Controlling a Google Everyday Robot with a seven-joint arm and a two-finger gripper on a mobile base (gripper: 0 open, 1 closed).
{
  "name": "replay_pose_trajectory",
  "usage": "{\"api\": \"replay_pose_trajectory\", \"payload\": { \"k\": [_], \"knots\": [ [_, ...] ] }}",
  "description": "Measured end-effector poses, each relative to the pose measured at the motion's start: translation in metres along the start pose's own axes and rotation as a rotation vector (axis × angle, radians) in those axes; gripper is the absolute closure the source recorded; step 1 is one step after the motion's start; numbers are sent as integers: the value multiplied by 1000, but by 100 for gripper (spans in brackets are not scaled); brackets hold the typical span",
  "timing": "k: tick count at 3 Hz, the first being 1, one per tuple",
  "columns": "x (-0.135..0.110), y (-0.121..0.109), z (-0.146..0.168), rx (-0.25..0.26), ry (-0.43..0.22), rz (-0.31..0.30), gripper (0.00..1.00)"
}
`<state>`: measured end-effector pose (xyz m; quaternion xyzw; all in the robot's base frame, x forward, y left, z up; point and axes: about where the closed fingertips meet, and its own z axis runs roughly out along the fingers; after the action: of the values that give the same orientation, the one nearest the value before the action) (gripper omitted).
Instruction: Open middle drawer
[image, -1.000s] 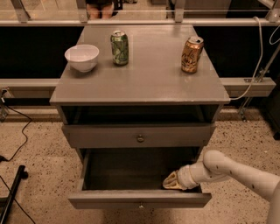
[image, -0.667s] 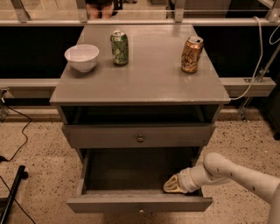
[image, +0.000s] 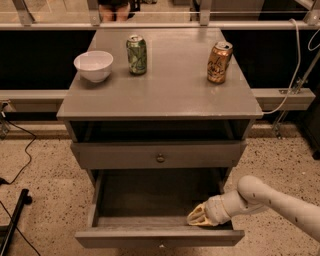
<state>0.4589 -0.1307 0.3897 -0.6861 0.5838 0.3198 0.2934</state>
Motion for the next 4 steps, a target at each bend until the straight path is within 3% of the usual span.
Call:
{"api": "replay_pose_trajectory", "payload": {
  "k": [1,4],
  "knots": [
    [-11,12,2,-69,-32,-39,100],
    [-10,9,2,-70,-32,-39,100]
  ]
}}
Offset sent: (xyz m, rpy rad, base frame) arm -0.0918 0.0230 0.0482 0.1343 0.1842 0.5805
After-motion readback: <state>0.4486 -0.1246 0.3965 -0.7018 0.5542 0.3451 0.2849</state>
